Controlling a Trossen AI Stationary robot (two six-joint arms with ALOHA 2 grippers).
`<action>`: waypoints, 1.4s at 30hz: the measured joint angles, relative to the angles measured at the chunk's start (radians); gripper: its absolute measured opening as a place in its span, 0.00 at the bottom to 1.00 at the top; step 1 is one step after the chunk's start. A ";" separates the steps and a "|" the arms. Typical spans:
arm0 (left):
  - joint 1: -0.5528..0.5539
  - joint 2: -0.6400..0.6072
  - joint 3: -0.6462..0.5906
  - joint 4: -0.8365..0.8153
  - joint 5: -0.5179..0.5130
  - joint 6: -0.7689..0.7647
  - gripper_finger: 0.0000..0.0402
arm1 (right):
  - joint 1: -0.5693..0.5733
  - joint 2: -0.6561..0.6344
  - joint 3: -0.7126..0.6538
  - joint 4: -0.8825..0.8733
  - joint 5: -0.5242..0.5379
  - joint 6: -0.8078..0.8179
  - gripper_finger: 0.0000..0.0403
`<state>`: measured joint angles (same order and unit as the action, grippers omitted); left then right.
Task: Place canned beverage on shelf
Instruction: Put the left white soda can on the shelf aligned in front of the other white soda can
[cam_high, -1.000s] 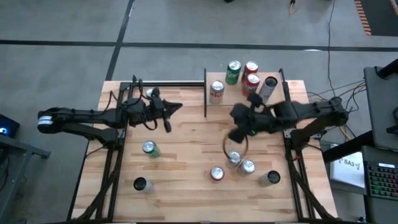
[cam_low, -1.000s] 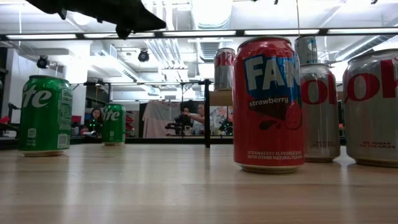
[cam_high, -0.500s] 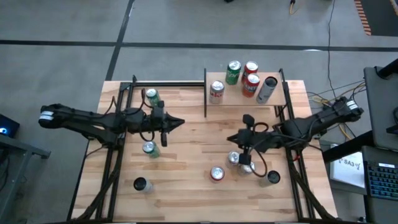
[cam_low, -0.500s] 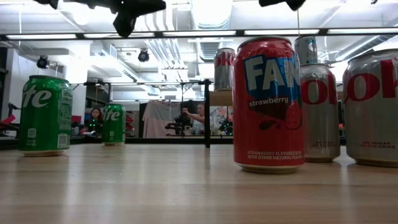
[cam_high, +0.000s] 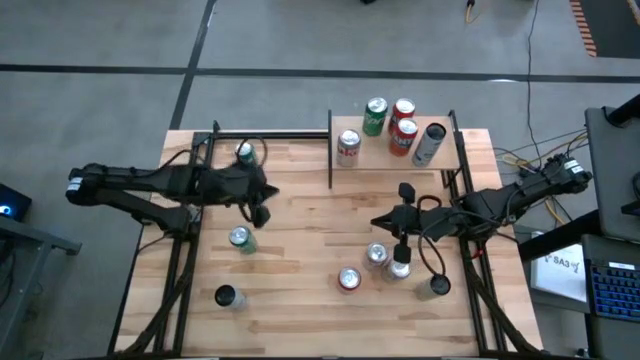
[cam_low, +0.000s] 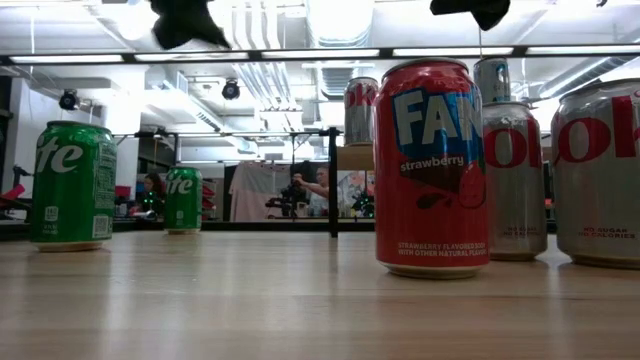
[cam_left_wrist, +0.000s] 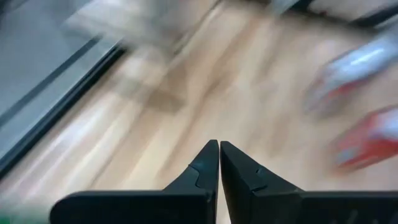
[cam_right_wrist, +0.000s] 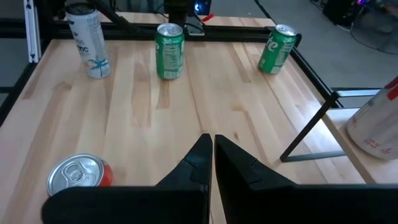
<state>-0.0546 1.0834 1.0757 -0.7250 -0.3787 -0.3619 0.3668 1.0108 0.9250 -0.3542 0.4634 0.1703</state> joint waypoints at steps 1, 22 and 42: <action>0.006 0.012 0.024 -0.094 -0.021 -0.029 0.00 | 0.000 -0.002 0.001 0.000 0.001 0.000 0.02; -0.260 0.157 0.186 -0.468 0.599 -0.400 0.00 | 0.000 -0.007 0.001 -0.003 0.000 -0.006 0.02; -0.670 0.414 0.466 -0.539 0.401 -0.761 0.00 | 0.044 -0.123 0.003 -0.280 -0.210 0.272 0.02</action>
<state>-0.7249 1.4974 1.5421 -1.2639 0.0223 -1.1232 0.4108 0.8876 0.9279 -0.6342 0.2535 0.4427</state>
